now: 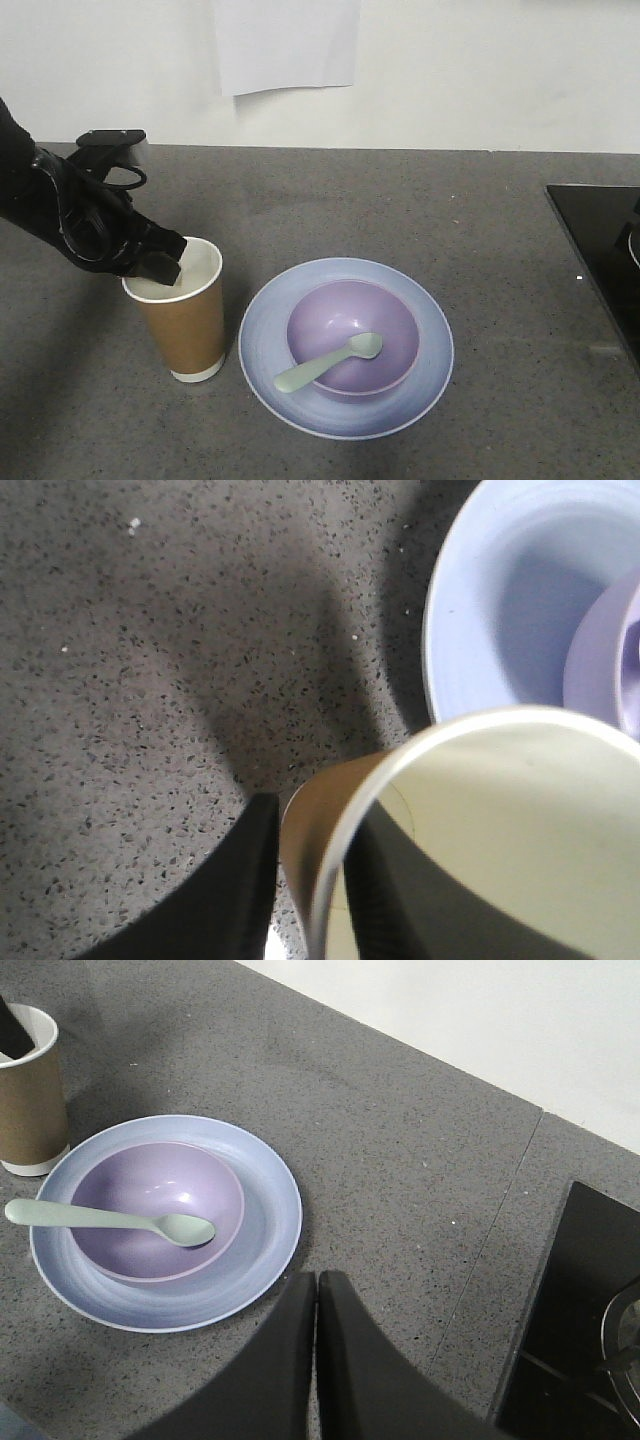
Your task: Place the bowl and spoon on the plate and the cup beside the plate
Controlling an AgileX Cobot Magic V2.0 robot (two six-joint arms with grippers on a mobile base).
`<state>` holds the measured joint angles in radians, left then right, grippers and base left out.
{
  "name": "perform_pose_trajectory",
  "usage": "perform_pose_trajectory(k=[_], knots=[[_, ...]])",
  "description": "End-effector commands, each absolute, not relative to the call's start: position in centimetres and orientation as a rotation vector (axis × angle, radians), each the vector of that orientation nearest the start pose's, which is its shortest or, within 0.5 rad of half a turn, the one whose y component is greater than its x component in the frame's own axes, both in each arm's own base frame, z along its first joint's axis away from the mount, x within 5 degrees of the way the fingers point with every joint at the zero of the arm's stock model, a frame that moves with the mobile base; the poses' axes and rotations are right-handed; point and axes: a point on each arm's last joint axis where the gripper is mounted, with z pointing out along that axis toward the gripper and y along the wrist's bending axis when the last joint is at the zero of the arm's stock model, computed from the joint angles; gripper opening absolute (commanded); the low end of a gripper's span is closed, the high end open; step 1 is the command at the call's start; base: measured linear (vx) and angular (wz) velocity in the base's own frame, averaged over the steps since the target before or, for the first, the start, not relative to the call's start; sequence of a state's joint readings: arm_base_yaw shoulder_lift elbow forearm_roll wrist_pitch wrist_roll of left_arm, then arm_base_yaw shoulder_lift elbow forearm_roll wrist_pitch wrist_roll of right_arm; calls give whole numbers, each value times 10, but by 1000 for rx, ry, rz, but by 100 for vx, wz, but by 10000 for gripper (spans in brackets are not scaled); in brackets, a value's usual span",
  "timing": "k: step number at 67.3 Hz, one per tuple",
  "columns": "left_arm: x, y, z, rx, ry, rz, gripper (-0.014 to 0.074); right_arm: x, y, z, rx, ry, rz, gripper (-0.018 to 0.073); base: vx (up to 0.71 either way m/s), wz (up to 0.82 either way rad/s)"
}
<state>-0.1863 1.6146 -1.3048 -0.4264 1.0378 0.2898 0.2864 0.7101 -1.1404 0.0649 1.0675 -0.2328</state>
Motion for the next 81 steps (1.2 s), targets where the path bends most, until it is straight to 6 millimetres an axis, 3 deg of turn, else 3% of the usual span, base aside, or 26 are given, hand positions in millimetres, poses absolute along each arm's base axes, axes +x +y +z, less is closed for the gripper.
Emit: perform_pose_trajectory(k=[1,16,31,47,58,68,71,76,81], knots=[[314,-97,309,416,2665,-588,258,91,32,443,-516,1975,112,-6,0,0],[311,-97,313,417,2655,-598,329,91,32,443,-516,1975,112,-6,0,0],[298,-94,336,420,2575,-585,329,92,32,444,-512,1962,112,-6,0,0],[264,-84,379,454,2431,-517,310,98,33,453,-479,1856,113,-6,0,0],[227,-70,419,453,2230,-391,183,115,37,454,-460,1823,106,-6,0,0],[199,-57,450,424,2027,-270,0,135,38,436,-380,1787,83,-6,0,0],[192,-53,454,414,1975,-233,-9,141,37,426,-343,1768,70,-6,0,0],[180,-49,450,390,1906,-200,-9,150,36,403,-310,1756,46,-6,0,0],[171,-46,431,373,1898,-195,-8,155,36,378,-287,1788,33,-6,0,0]])
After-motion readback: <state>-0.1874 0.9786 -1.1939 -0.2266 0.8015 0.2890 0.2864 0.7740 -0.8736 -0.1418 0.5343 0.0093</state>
